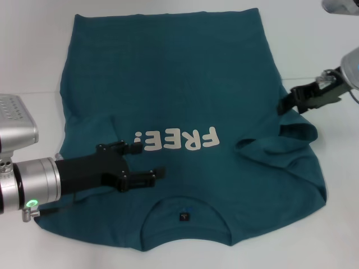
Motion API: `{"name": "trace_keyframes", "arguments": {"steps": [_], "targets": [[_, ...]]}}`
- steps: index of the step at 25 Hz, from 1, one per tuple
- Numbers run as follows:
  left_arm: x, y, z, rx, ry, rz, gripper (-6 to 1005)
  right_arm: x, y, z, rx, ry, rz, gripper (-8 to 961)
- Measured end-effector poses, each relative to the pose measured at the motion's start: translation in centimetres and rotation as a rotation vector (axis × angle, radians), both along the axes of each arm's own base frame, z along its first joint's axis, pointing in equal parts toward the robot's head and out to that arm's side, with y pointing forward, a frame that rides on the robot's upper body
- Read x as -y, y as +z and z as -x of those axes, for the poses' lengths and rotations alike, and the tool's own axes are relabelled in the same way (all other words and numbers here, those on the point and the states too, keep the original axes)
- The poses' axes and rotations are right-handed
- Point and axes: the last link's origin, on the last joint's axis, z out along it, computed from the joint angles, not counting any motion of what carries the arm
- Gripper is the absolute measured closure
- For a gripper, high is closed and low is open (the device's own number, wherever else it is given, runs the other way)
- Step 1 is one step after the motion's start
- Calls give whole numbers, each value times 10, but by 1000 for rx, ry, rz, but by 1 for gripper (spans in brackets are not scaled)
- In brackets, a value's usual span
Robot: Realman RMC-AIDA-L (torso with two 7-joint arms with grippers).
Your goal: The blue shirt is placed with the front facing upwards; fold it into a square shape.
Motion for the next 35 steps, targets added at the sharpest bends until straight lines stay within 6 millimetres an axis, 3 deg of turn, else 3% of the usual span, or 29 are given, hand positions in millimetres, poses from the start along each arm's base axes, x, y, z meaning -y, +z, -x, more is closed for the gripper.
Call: {"name": "trace_keyframes", "arguments": {"steps": [6, 22, 31, 35], "targets": [[0, -1, -1, 1, -1, 1, 123, 2, 6, -17, 155, -5, 9, 395], [1, -1, -2, 6, -6, 8, 122, 0, -19, -14, 289, 54, 37, 399], [1, -1, -2, 6, -6, 8, 122, 1, -33, -24, 345, 64, 45, 401], [1, -1, -2, 6, -6, 8, 122, 1, -36, -27, 346, 61, 43, 452]]}}
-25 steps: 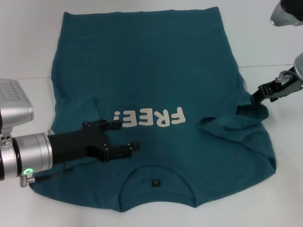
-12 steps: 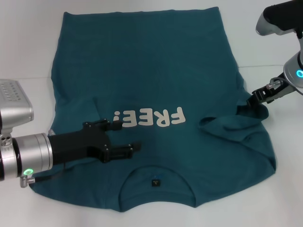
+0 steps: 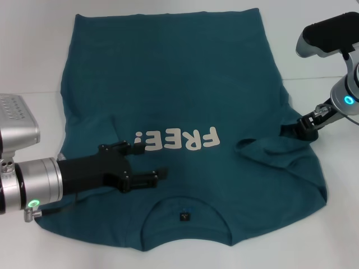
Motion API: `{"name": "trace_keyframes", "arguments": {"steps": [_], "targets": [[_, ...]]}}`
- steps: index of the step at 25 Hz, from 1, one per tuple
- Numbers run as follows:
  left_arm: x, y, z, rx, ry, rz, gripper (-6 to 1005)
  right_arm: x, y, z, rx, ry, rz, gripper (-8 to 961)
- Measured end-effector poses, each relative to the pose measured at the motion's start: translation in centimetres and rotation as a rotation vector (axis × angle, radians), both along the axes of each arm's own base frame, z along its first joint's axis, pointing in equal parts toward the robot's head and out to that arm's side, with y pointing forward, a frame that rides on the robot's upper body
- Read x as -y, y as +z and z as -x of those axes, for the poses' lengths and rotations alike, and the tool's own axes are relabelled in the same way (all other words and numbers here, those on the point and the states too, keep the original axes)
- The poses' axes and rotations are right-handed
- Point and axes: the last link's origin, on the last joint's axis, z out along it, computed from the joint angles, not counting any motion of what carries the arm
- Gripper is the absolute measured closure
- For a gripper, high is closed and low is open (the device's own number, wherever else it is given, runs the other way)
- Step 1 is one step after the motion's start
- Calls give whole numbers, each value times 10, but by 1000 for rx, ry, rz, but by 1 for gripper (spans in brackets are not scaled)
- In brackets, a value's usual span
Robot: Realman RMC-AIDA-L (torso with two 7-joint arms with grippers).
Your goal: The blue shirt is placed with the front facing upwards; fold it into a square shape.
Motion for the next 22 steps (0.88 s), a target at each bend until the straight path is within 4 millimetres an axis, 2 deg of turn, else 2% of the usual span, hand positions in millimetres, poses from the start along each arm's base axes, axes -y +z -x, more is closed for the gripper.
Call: {"name": "trace_keyframes", "arguments": {"steps": [10, 15, 22], "targets": [[0, 0, -1, -1, -3, 1, 123, -3, -8, -2, -6, 26, -38, 580], [-1, 0, -1, -1, -1, -1, 122, -4, -14, 4, -25, 33, -50, 820], [-1, 0, 0, -2, 0, -3, 123, -7, -16, 9, -57, 23, -86, 884]]}}
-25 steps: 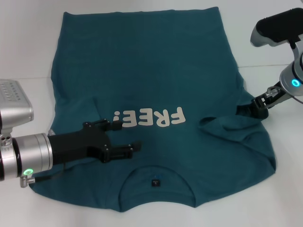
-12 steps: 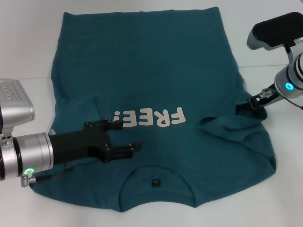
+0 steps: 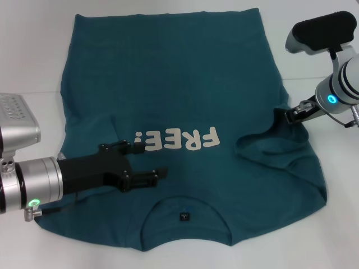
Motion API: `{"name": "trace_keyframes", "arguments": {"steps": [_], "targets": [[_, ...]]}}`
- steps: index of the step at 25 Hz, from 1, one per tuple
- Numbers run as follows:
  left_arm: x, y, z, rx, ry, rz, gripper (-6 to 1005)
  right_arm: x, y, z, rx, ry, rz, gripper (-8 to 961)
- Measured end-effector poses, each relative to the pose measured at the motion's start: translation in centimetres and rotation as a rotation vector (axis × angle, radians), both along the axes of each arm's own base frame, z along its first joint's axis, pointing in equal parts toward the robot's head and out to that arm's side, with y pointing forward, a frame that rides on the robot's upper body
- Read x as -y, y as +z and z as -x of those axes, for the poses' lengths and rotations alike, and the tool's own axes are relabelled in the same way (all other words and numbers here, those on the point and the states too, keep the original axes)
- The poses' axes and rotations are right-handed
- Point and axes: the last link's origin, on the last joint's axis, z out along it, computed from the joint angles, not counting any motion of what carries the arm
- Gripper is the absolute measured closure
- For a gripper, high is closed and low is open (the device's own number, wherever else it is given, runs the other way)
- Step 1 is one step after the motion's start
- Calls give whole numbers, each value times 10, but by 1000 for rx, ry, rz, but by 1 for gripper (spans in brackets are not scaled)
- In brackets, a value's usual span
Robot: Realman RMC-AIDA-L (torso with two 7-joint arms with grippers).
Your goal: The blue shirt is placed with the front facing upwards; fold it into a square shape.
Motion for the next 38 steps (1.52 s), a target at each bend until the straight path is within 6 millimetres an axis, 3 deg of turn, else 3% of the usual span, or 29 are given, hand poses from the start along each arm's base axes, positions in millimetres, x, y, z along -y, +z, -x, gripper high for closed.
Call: {"name": "trace_keyframes", "arguments": {"steps": [4, 28, 38], "targets": [[0, 1, -1, 4, -3, -4, 122, -4, 3, 3, -29, -3, -31, 921], [1, 1, 0, 9, -8, -9, 122, -16, 4, 20, -141, 25, -111, 907], [2, 1, 1, 10, -6, -8, 122, -21, -7, 31, -145, 60, -108, 891]]}}
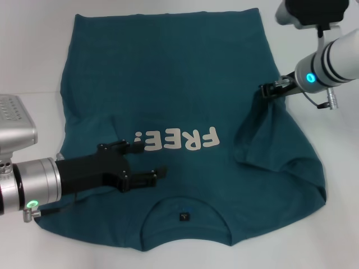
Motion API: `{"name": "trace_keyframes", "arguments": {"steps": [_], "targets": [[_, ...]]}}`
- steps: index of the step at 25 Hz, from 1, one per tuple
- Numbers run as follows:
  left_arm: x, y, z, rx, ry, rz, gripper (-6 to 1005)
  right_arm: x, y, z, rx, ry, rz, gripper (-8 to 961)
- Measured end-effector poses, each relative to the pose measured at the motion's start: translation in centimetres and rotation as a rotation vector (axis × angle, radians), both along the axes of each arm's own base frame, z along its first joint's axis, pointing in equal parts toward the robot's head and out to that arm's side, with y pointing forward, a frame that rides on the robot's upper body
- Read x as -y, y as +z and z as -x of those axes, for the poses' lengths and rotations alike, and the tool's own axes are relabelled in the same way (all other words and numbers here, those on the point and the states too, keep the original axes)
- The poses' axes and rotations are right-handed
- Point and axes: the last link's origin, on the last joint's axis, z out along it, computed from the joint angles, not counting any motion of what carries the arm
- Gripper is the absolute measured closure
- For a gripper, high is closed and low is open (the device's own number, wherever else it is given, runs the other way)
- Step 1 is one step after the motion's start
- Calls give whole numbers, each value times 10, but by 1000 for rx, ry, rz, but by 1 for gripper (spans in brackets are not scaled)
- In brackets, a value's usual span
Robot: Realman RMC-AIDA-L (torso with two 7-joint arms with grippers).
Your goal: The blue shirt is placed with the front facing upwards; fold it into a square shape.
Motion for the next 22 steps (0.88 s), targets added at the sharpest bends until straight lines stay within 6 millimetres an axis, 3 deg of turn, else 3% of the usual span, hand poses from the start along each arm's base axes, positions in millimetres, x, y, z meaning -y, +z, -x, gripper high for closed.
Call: {"name": "trace_keyframes", "arguments": {"steps": [4, 8, 16, 22], "targets": [[0, 0, 0, 1, -1, 2, 122, 1, -11, 5, 10, 16, 25, 885], [1, 0, 1, 1, 2, 2, 122, 1, -12, 8, 13, 27, 29, 727], [3, 11, 7, 12, 14, -38, 123, 8, 17, 23, -114, 69, 2, 412], [14, 29, 16, 48, 29, -92, 123, 41, 50, 15, -272, 228, -52, 281]]}}
